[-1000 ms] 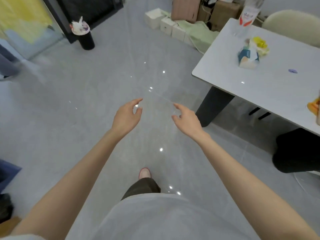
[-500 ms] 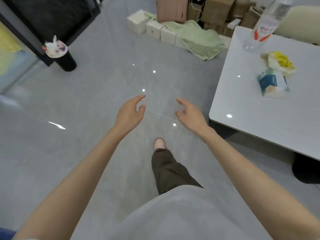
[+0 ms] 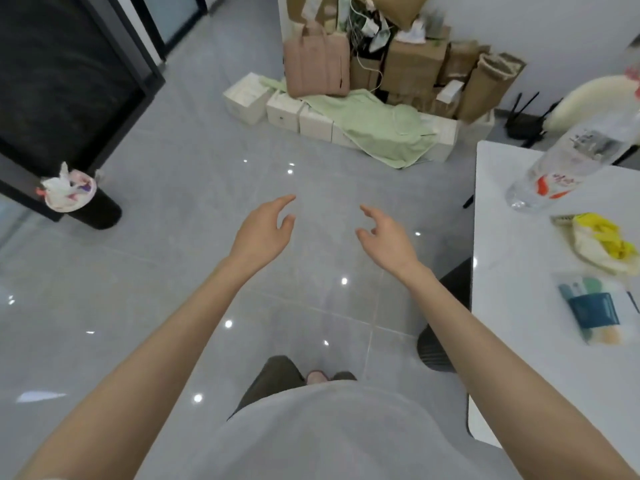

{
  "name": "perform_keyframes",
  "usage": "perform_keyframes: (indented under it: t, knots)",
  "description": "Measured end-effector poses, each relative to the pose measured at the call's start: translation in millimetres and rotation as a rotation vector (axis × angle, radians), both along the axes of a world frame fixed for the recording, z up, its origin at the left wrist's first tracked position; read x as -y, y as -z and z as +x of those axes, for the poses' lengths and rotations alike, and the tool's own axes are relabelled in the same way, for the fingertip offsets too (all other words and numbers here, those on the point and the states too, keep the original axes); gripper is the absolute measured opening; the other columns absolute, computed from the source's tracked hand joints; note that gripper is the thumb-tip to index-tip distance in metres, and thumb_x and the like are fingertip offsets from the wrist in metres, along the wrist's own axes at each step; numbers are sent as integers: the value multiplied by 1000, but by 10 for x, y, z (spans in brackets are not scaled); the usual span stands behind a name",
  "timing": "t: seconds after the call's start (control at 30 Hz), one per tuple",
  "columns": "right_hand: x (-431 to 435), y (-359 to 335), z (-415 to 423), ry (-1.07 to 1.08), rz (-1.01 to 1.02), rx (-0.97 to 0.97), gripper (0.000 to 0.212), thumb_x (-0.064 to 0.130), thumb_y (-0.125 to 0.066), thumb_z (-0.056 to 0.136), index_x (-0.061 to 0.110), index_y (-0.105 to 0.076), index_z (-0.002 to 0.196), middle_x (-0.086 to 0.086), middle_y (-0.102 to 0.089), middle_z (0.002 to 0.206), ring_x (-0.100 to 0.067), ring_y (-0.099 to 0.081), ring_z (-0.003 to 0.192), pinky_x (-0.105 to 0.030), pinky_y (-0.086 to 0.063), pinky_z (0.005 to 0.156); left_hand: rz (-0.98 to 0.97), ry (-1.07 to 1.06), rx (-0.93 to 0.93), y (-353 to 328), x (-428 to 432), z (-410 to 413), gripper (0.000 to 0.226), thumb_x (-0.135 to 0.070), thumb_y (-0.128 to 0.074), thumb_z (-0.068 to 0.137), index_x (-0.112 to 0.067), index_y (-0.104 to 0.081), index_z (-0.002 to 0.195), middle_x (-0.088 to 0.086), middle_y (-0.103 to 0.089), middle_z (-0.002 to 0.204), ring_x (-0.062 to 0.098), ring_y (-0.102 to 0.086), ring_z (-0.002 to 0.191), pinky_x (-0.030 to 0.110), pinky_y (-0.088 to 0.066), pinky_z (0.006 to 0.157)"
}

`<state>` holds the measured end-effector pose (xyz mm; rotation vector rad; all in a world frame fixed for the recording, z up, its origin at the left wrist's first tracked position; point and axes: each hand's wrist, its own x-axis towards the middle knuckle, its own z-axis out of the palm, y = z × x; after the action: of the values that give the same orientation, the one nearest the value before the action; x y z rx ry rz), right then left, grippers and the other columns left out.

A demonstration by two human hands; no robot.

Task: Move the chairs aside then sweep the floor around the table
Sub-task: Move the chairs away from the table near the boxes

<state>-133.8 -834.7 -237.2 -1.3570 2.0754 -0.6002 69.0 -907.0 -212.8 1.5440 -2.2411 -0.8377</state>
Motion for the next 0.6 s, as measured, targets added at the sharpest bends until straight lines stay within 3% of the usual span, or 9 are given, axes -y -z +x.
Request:
perform_keyframes:
  t: [0.37,0.6]
  knots:
    - [1704,152,-904,280,57,-38,54,18,-51,93,15,-39,146,-8,-49,143,-32,-56,117,-32,-40,101,-47,353,22,196,2353,-1130,44,-23,-44,99,-21,-41,142,3,-46,145,19,-43,133,26,-32,107]
    - [2478,-7,-1540,587,49,-11,55,19,-51,94,15,-37,146,-5,-43,148,-25,-52,125,-40,-40,108,-72,666,54,61,3682,-2219,46,-24,-43,98,-22,-40,143,2,-46,145,21,-43,133,33,-37,108]
